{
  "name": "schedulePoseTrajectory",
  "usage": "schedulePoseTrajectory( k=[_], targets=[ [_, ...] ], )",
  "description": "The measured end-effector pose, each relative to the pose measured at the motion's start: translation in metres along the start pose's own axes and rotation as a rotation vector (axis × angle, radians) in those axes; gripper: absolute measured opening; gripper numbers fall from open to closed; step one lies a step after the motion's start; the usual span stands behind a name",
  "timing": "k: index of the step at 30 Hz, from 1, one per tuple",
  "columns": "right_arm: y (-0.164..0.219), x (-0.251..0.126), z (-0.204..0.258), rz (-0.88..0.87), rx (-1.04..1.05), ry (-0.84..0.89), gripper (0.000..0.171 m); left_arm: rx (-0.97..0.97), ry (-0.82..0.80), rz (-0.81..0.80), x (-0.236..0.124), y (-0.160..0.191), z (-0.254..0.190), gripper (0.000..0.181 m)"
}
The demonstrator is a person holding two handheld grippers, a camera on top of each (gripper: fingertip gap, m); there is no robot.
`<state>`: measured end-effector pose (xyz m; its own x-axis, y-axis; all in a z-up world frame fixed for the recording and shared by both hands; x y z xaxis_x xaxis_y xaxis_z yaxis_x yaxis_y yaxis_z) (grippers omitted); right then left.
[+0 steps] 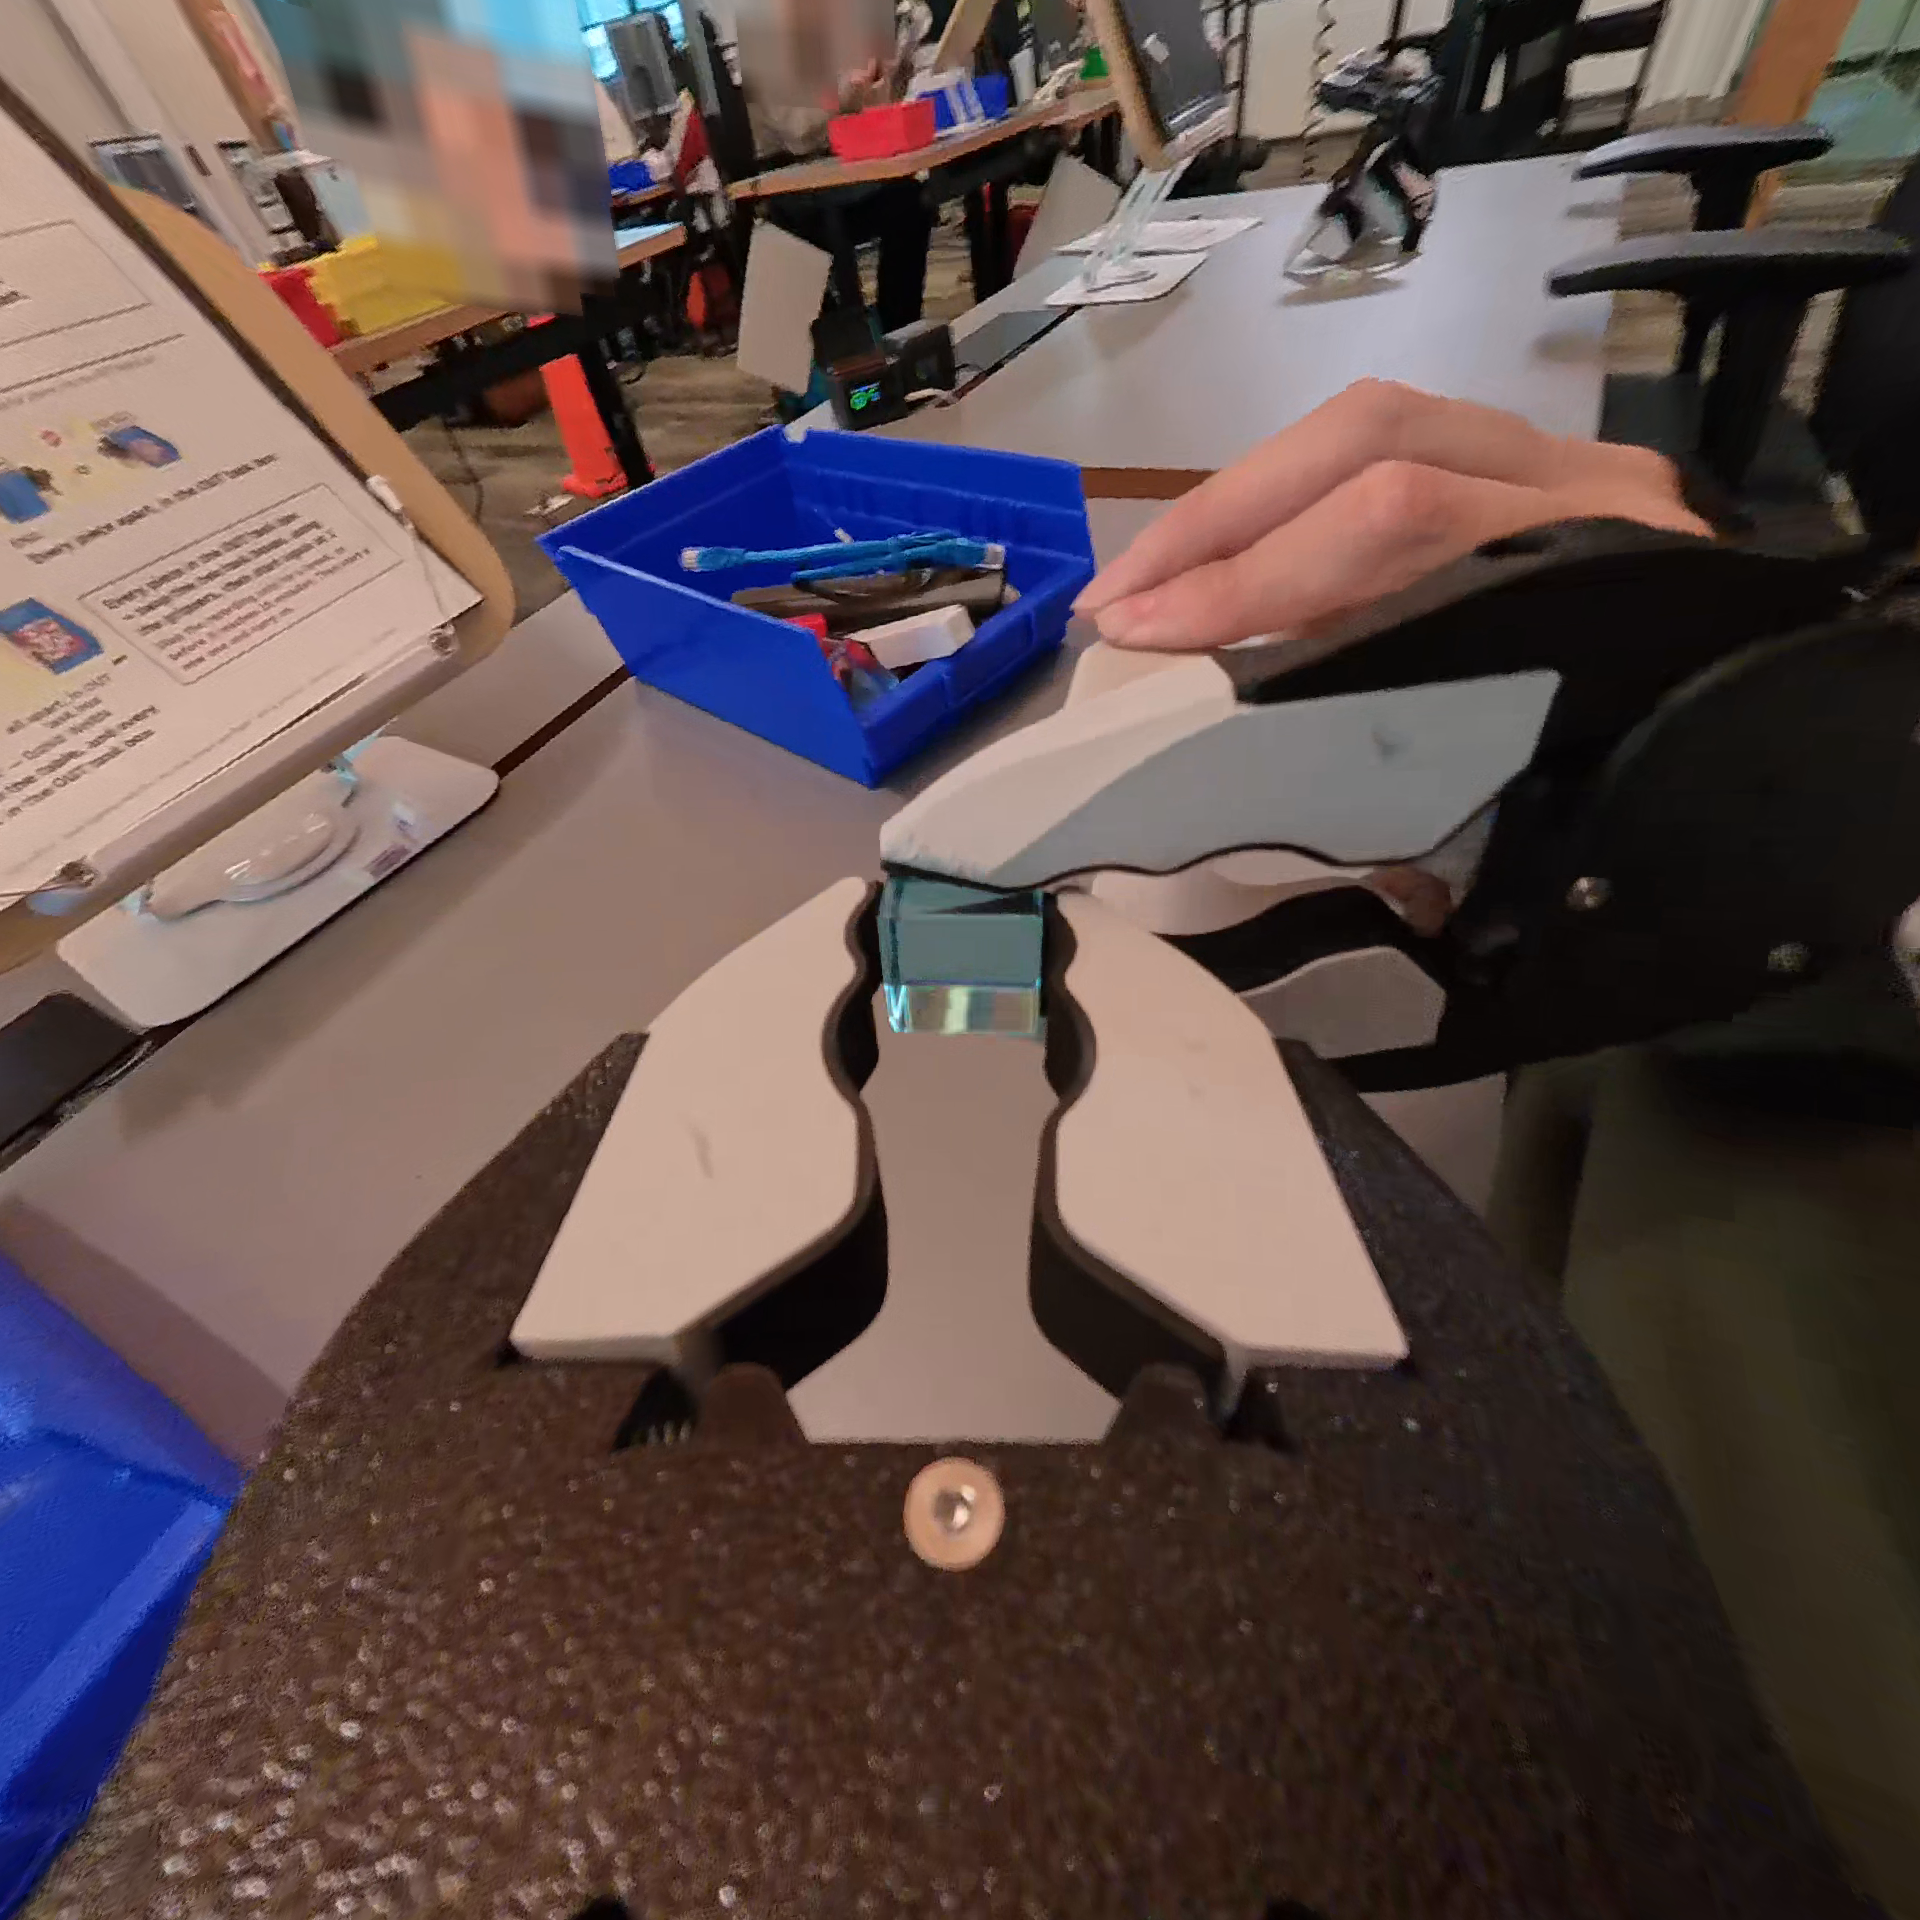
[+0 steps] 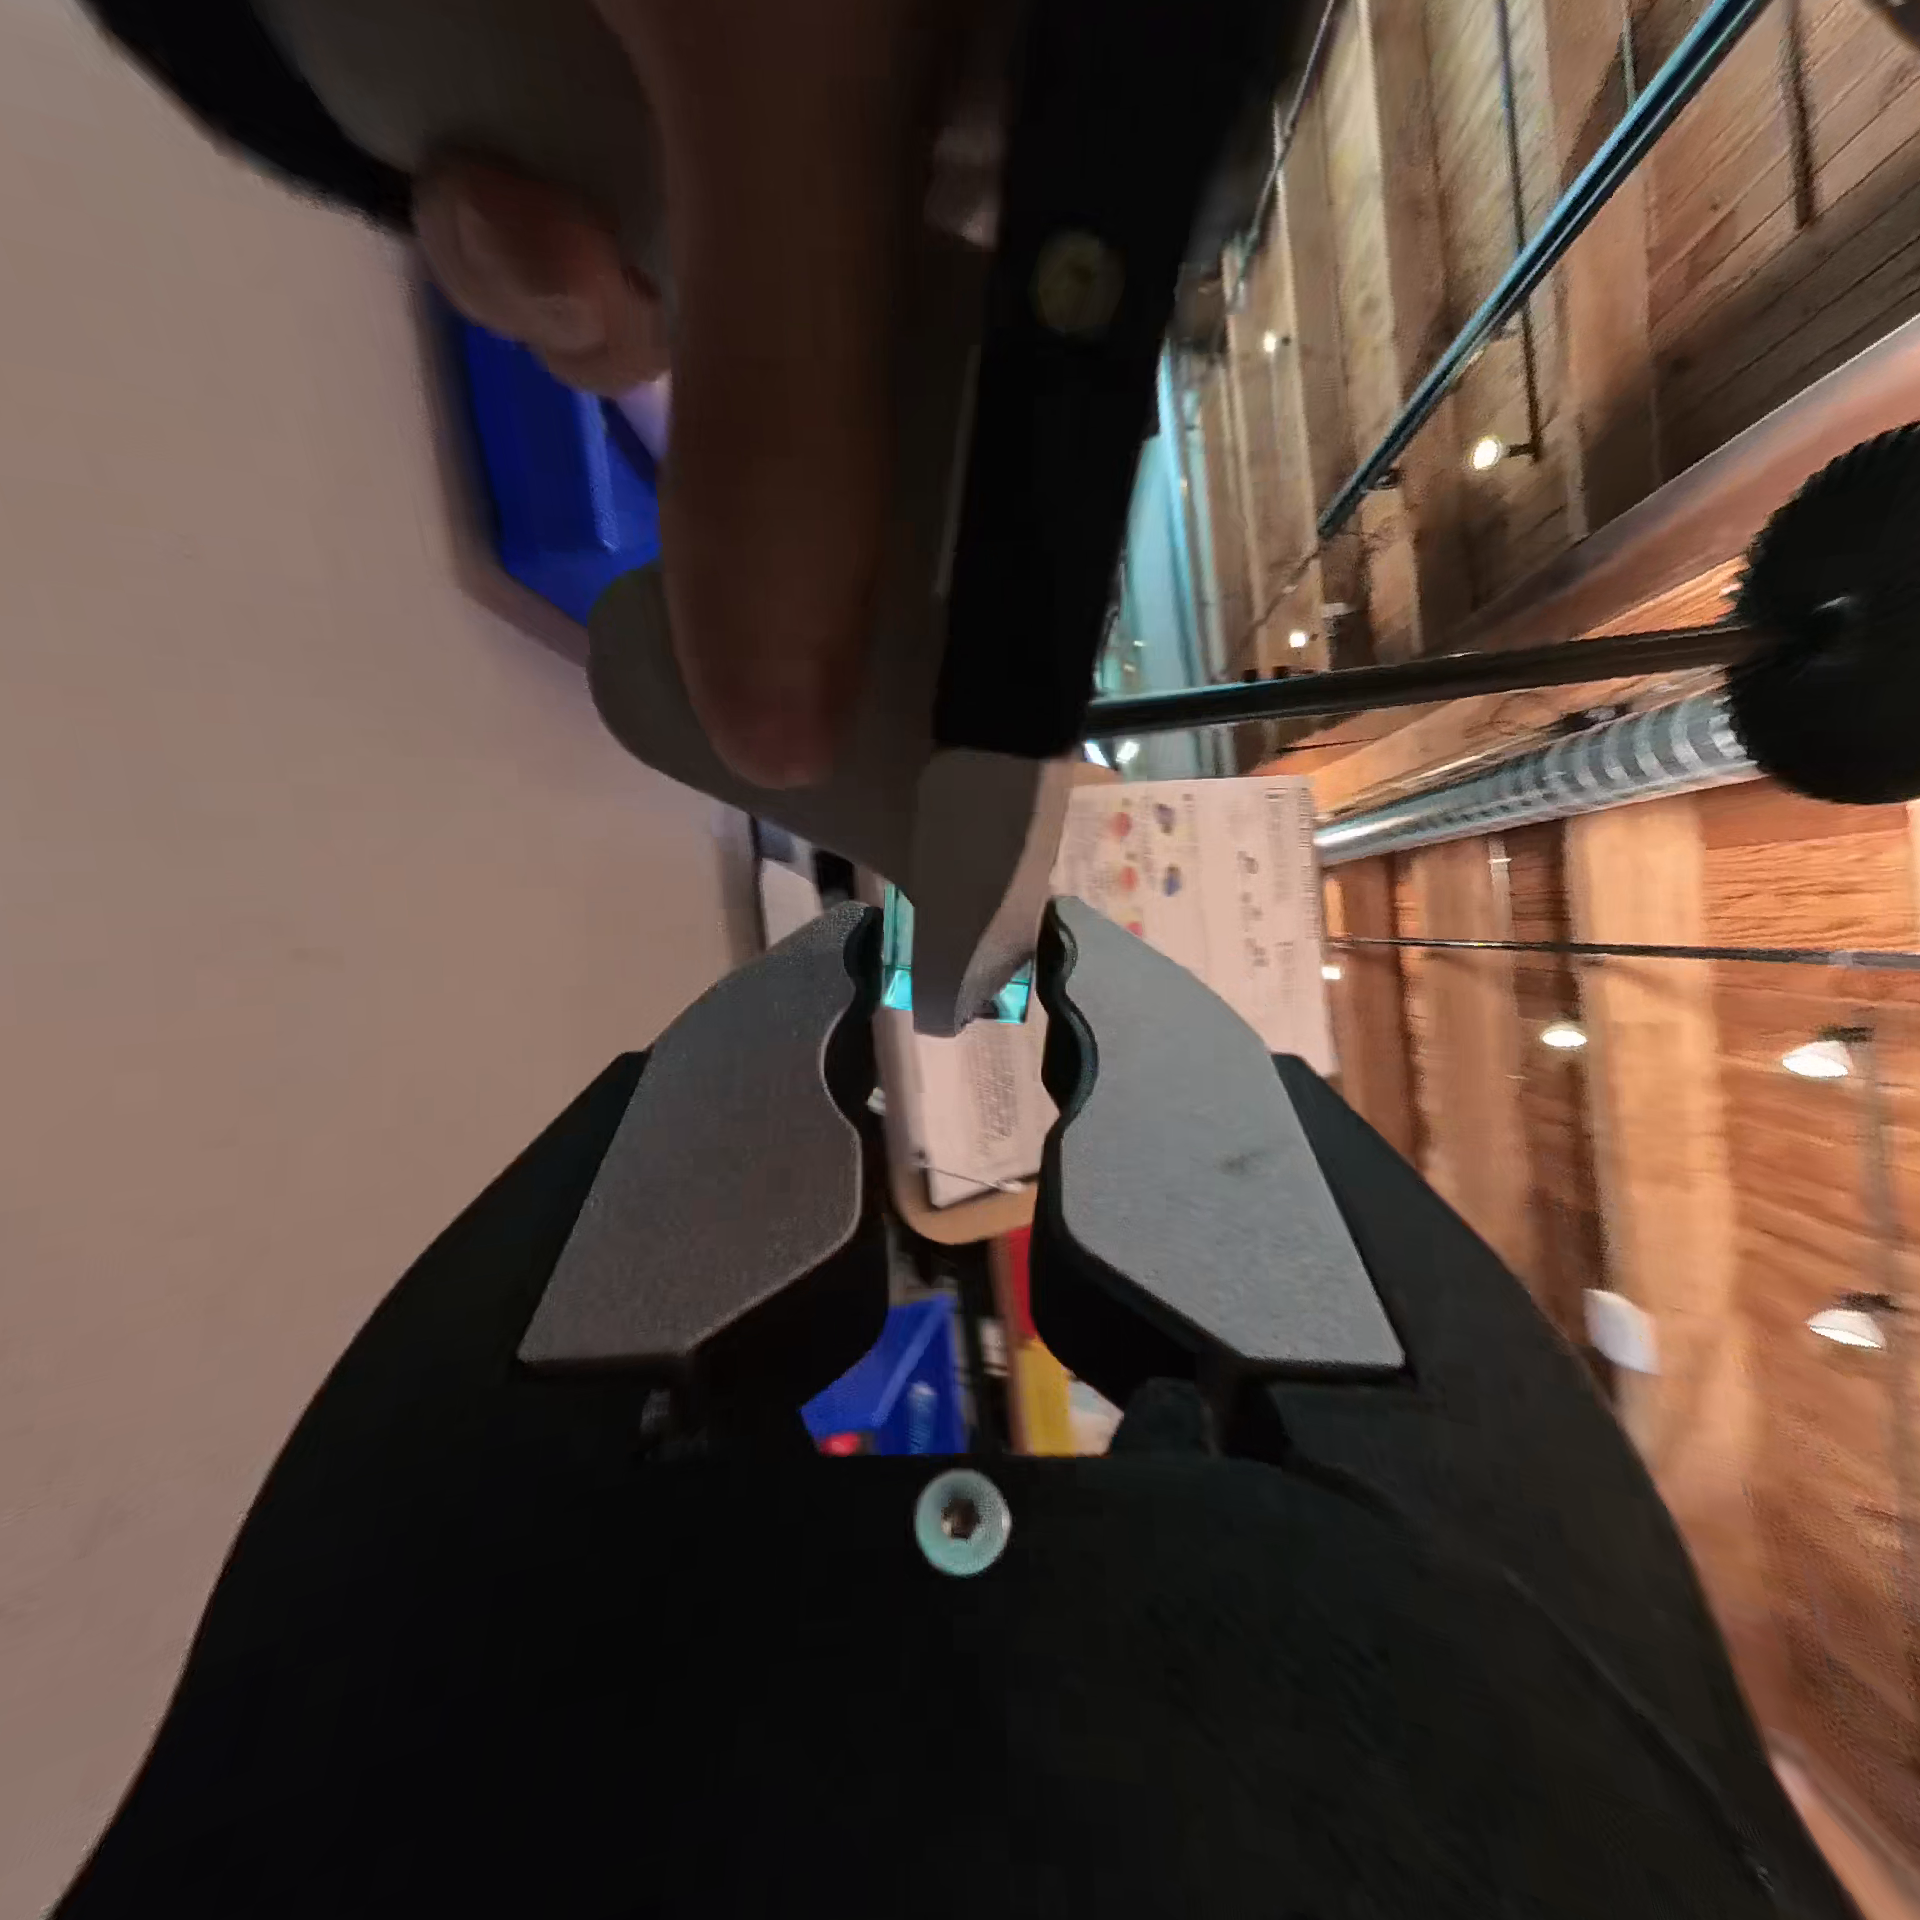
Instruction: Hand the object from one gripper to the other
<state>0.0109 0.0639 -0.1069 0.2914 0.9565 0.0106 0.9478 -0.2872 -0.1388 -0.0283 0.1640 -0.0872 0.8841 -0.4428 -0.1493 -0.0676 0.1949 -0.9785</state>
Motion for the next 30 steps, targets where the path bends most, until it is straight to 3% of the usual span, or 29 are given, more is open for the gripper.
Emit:
schedulePoseTrajectory(
  k=[2,6,9,14,19,25,30],
  targets=[
    [0.001,-0.002,-0.006,-0.066,0.162,-0.043,0.029,-0.037,0.068,-0.048,-0.003,0.002,0.005,0.028],
    [0.008,-0.012,-0.025,-0.31,0.674,-0.235,0.04,-0.11,0.196,-0.149,-0.013,0.004,0.015,0.028],
    [0.016,-0.027,-0.034,-0.552,0.86,-0.4,0.047,-0.159,0.321,-0.173,-0.022,0.008,0.021,0.028],
    [0.026,-0.037,-0.03,-0.557,0.639,-0.435,0.054,-0.231,0.595,-0.14,-0.03,0.014,0.015,0.028],
    [0.002,-0.043,-0.017,-0.593,0.309,-0.423,0.06,-0.229,0.804,-0.001,-0.025,0.026,-0.001,0.028],
    [-0.019,-0.045,0.001,-0.496,-0.022,-0.456,0.07,-0.203,0.918,0.093,-0.022,0.034,-0.012,0.028],
    [-0.031,-0.047,0.008,-0.502,-0.077,-0.5,0.067,-0.224,0.943,0.111,-0.022,0.038,-0.011,0.028]
  ],
)
Point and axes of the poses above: each gripper's, where its closed fingertips meet, x out along the fingers, y out of its underside, z = x × y across the jaws, the point moved 9 cm from there along -x, back along the fingers, and after that the axes turned 7 degrees about -z, right-handed, at the moved point
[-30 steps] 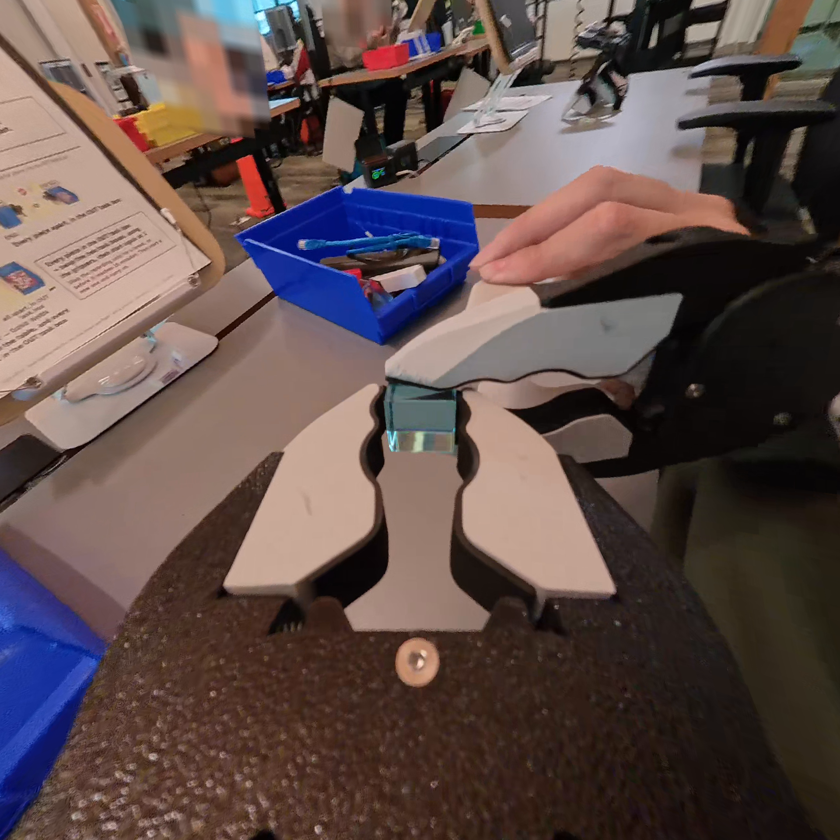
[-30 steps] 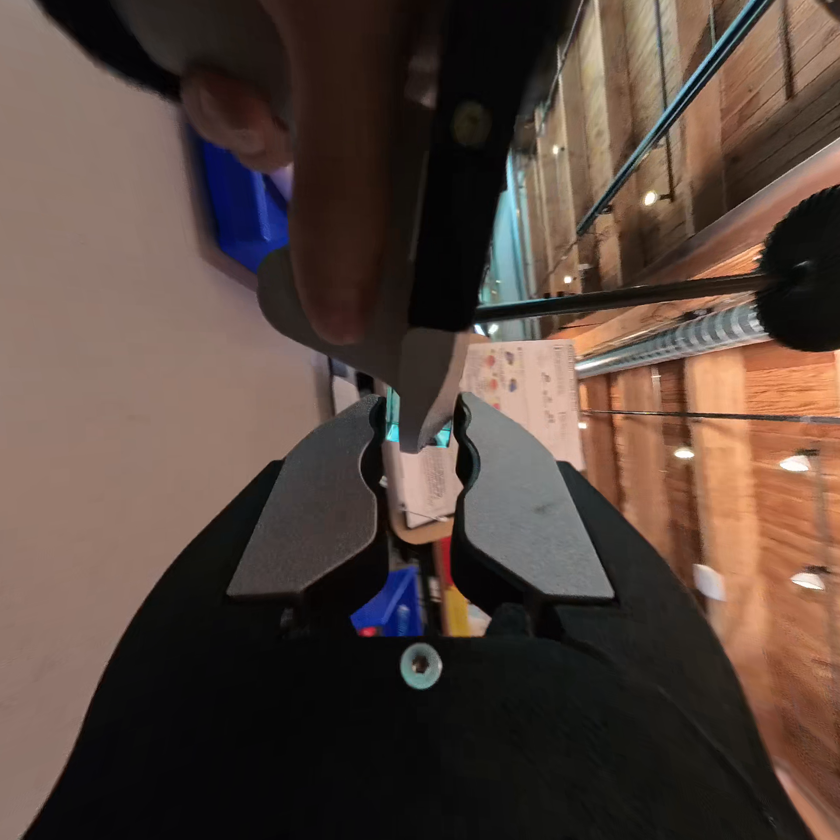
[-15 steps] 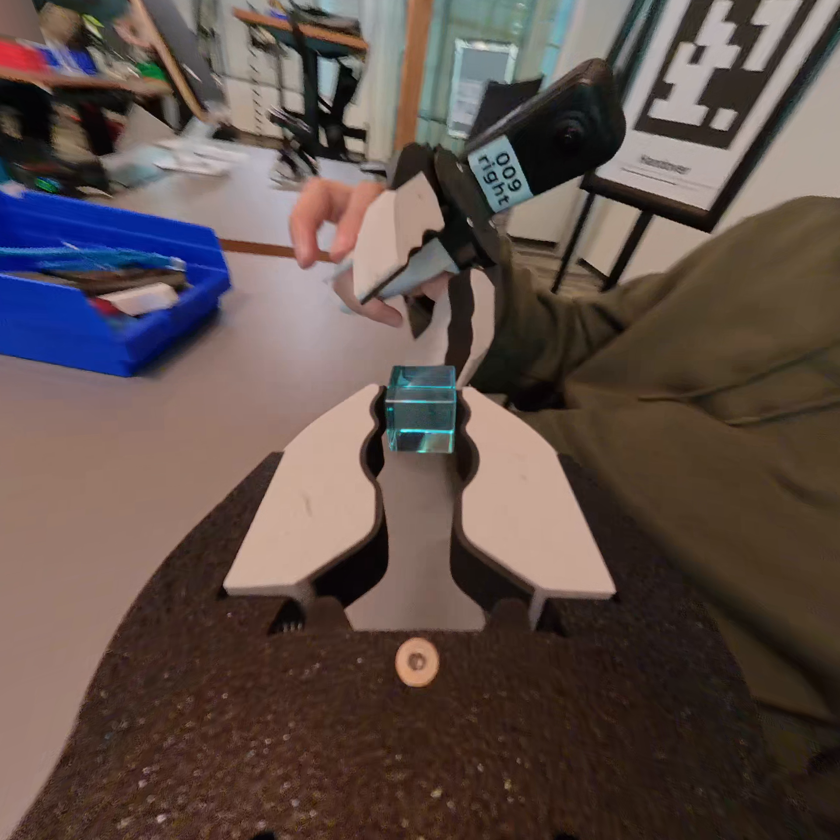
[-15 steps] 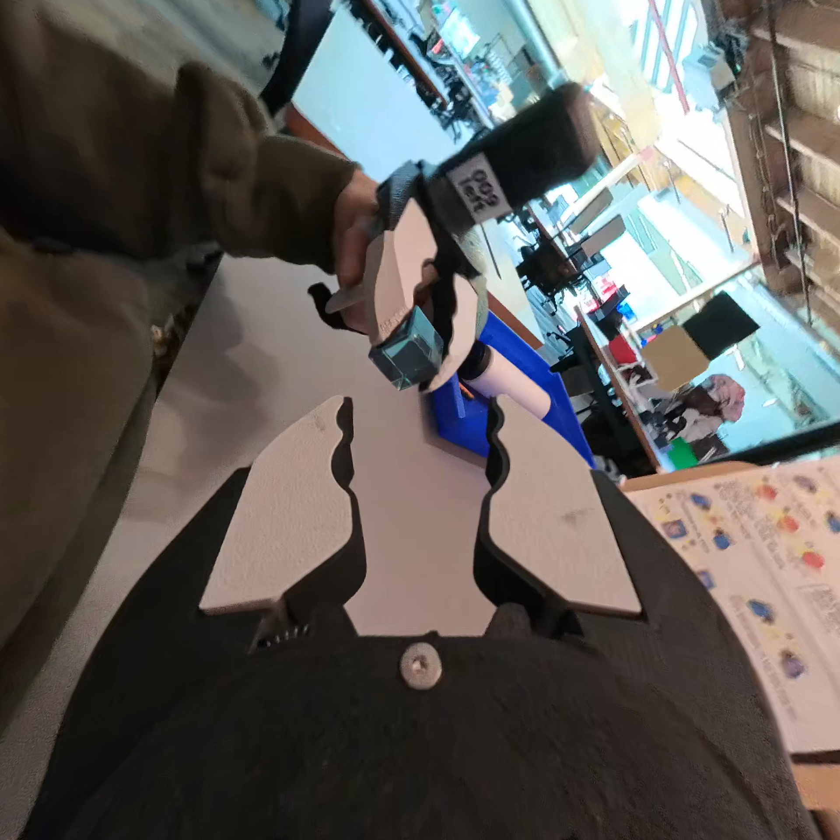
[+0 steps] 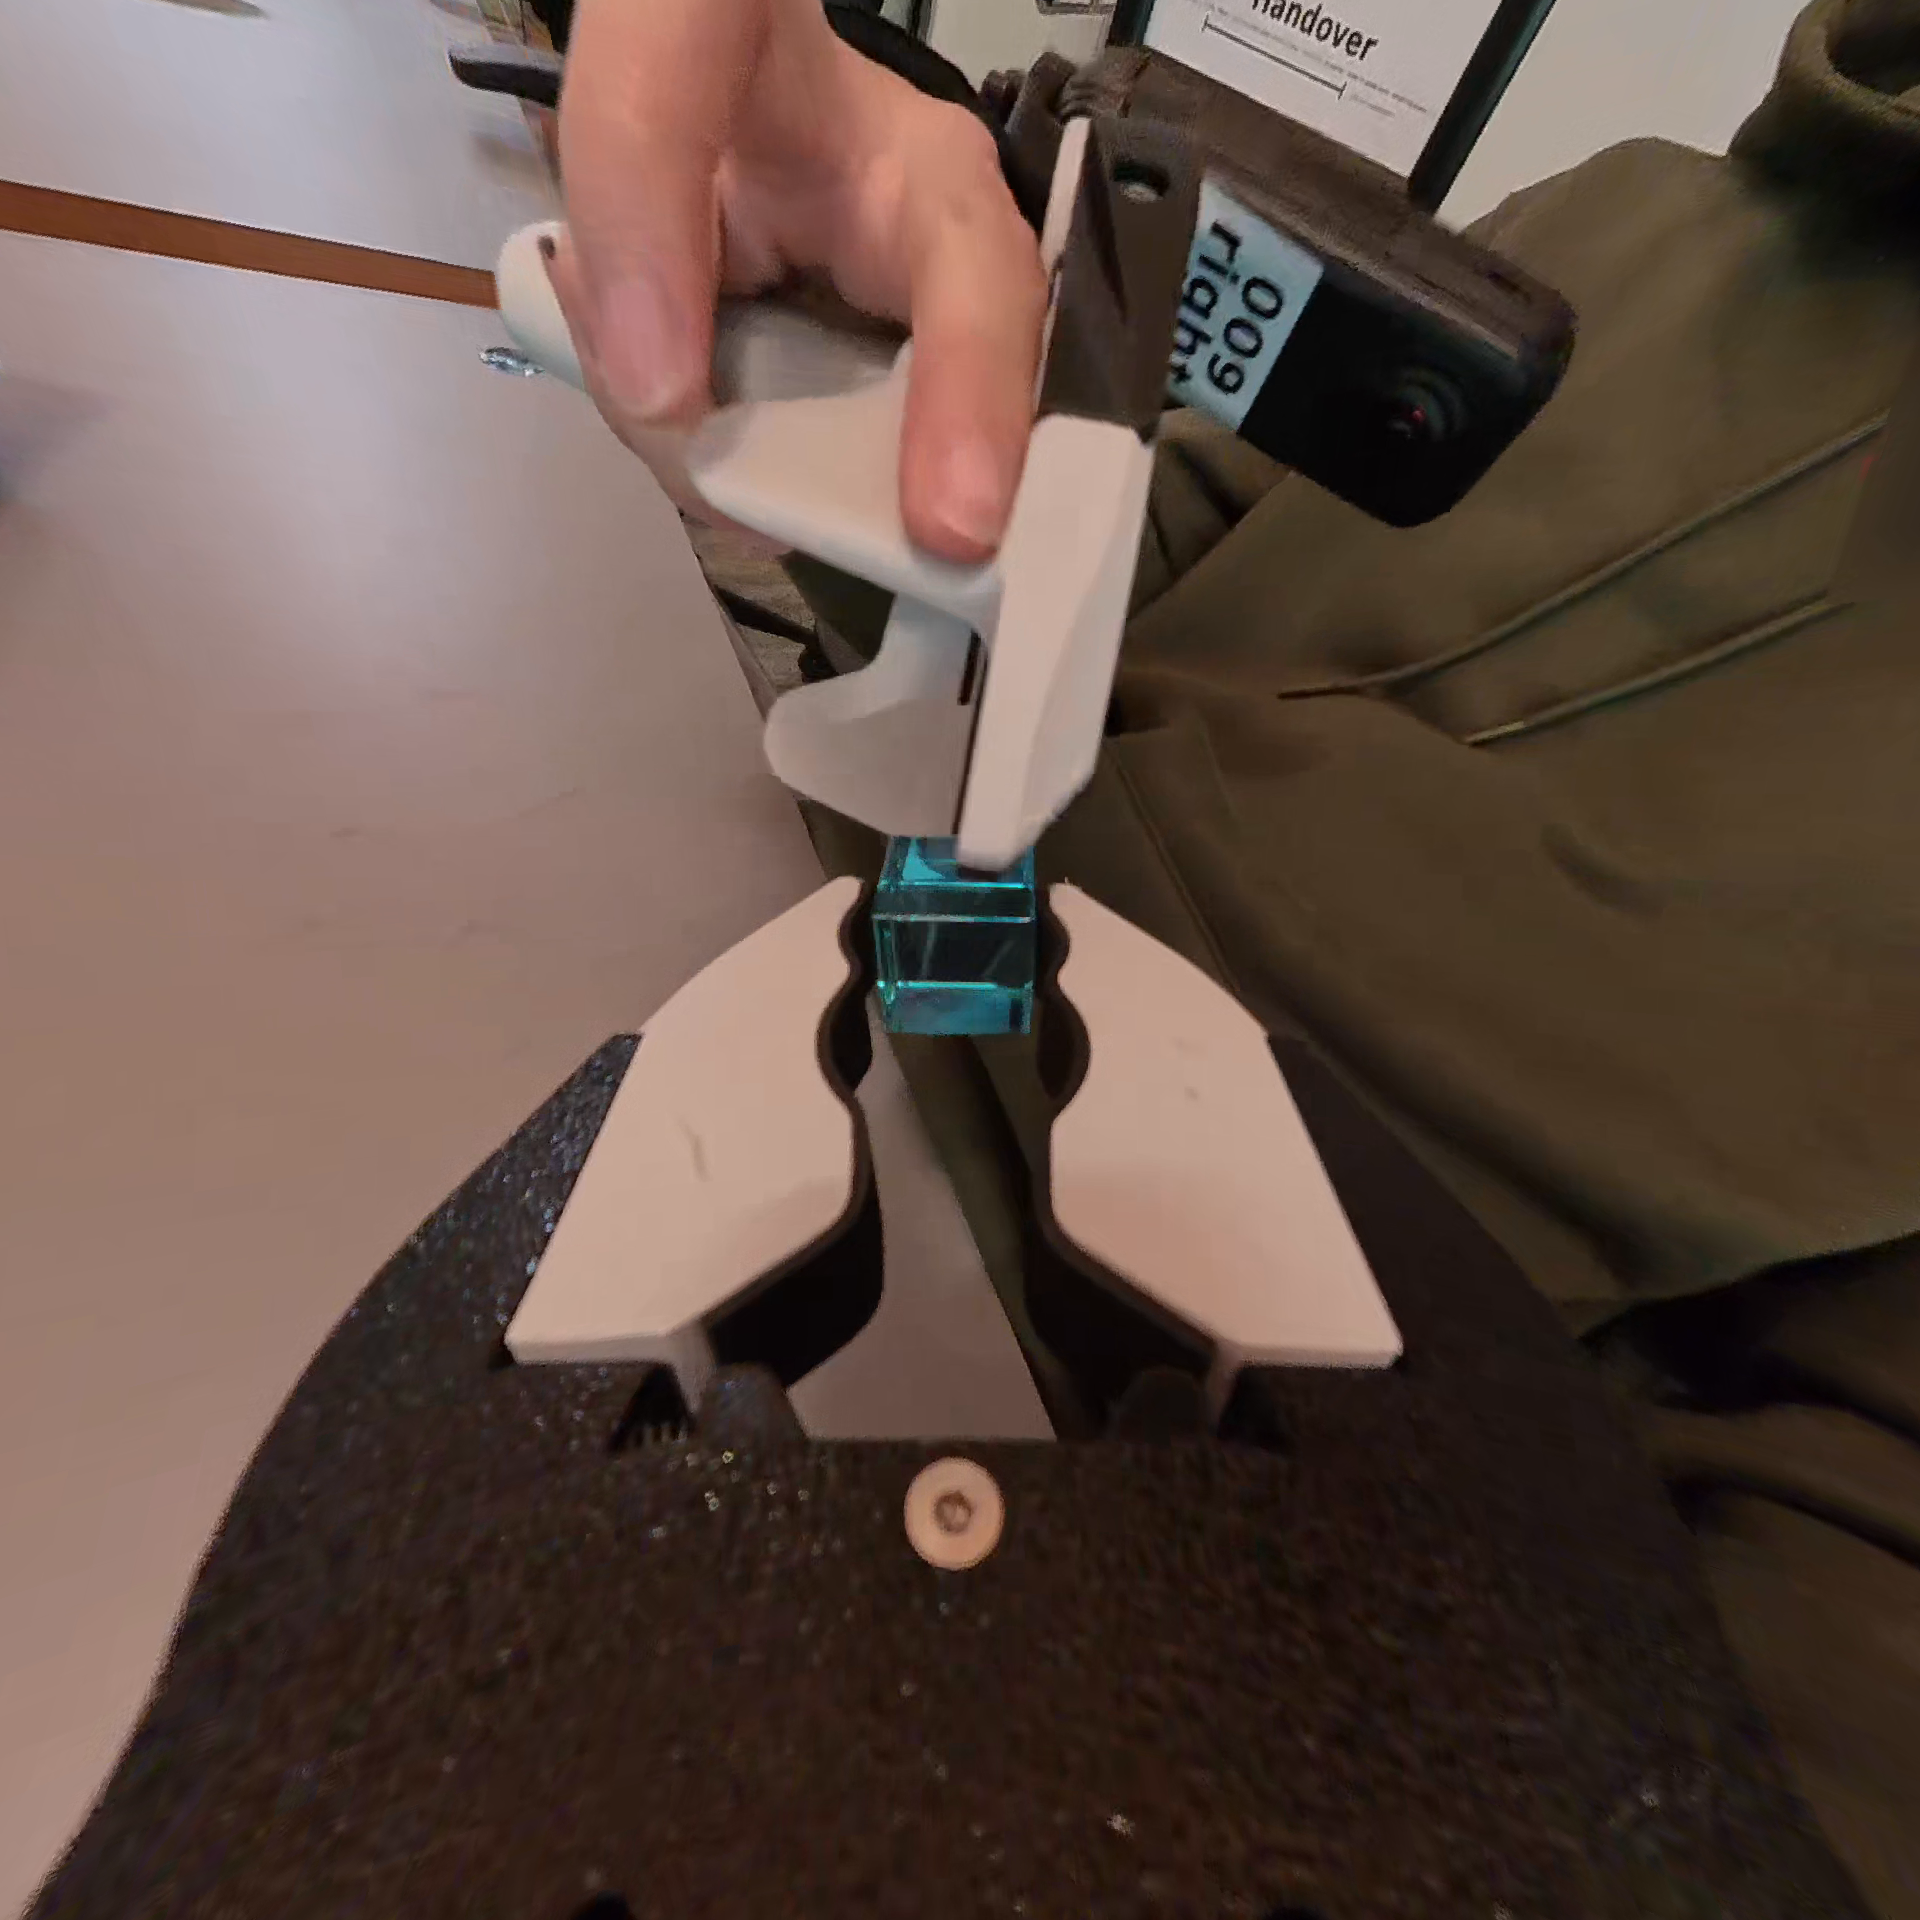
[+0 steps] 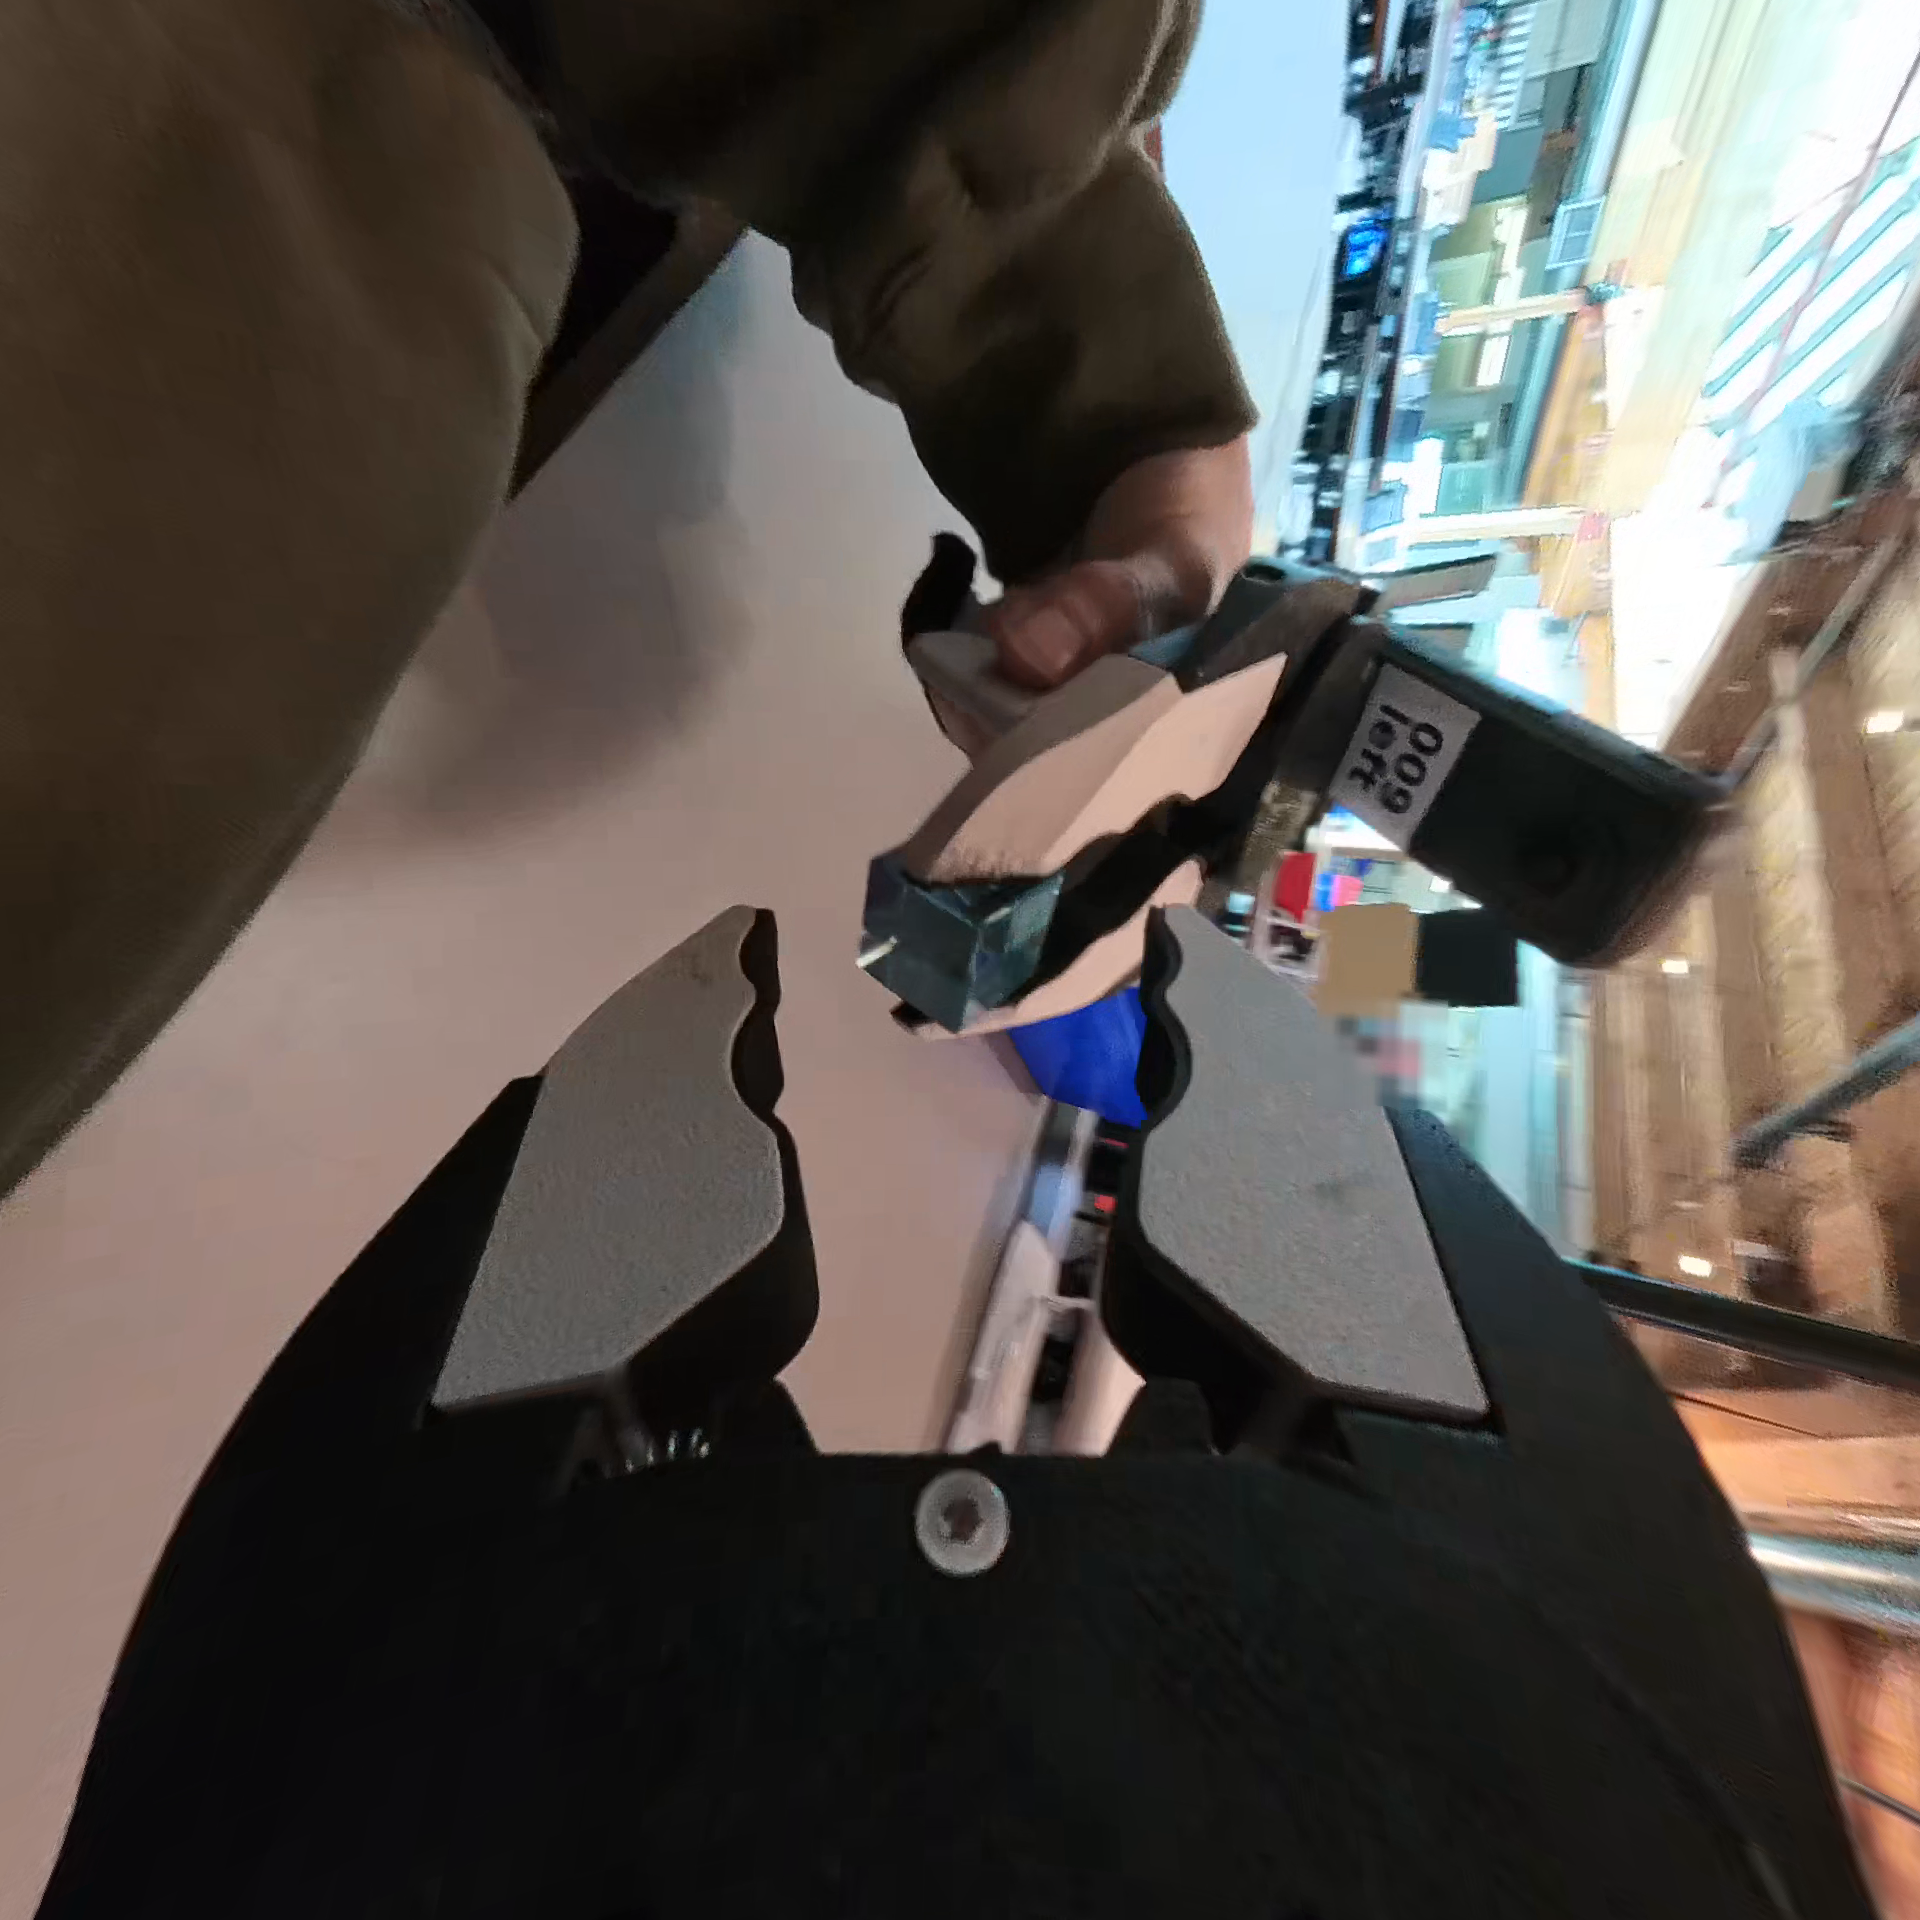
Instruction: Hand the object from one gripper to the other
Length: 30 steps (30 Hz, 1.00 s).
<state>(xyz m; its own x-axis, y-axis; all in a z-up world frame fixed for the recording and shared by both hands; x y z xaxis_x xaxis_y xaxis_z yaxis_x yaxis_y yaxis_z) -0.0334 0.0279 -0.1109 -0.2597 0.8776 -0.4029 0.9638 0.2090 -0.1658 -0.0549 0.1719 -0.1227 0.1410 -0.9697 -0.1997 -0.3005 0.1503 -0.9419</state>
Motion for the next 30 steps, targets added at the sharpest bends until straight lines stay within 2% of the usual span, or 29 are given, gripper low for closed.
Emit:
schedulePoseTrajectory(
  k=[4,7,13,15,21,24,27,30],
  targets=[
    [-0.001,0.0,0.008,-0.058,0.258,-0.2,0.059,0.051,-0.015,0.13,0.002,0.009,-0.001,0.028],
    [-0.002,0.0,0.01,-0.154,0.368,-0.252,0.053,0.053,-0.034,0.243,0.009,0.013,-0.002,0.028],
    [-0.001,0.018,0.021,-0.065,0.307,-0.313,0.042,0.06,0.014,0.37,0.026,0.019,-0.005,0.028],
    [-0.002,0.022,0.022,-0.068,0.315,-0.34,0.033,0.068,0.023,0.405,0.028,0.021,-0.006,0.028],
    [0.002,0.031,0.028,-0.007,0.262,-0.362,0.03,0.069,-0.021,0.463,0.028,0.024,-0.003,0.028],
    [0.008,0.031,0.022,0.077,0.265,-0.288,0.029,0.095,-0.113,0.4,0.021,0.019,0.003,0.033],
    [0.026,0.025,0.001,0.149,0.252,-0.006,0.028,0.152,-0.332,0.204,0.01,0.0,0.008,0.055],
    [0.042,0.014,-0.018,0.227,0.221,0.281,0.028,0.109,-0.522,0.026,-0.003,-0.019,0.014,0.06]
  ],
)
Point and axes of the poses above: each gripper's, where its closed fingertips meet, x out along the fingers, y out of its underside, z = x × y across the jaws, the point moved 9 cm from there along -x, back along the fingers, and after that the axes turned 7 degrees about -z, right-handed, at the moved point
